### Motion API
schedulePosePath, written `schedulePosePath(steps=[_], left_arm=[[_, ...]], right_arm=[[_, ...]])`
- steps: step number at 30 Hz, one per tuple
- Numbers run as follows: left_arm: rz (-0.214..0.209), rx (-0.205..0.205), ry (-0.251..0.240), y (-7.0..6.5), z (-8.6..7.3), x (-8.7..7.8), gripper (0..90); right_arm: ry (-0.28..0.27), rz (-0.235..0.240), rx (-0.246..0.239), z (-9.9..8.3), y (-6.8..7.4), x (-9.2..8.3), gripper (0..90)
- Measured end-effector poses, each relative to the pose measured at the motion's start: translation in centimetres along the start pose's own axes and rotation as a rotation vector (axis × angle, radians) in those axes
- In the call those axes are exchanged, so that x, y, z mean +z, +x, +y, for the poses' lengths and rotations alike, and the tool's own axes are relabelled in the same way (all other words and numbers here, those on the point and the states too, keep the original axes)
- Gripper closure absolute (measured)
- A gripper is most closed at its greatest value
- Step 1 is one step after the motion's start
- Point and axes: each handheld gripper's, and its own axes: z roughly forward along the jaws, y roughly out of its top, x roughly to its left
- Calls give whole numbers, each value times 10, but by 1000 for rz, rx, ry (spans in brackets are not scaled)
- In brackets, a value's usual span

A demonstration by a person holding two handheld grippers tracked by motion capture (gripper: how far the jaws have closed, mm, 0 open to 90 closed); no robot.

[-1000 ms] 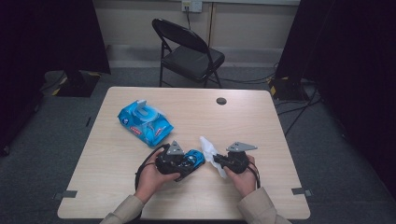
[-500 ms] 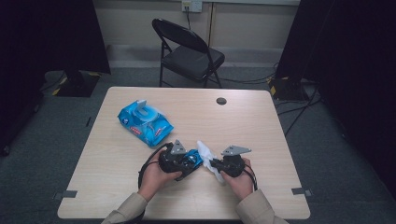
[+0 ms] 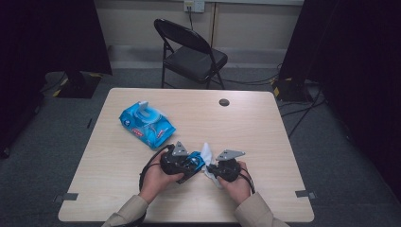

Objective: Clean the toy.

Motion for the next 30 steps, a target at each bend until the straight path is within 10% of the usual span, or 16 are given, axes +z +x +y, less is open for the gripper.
schedulePosePath(steps=[30], left_arm=[[5, -12, -19, -1, -2, 0, 442]], right_arm=[[0, 100, -14, 1, 17, 7, 872]])
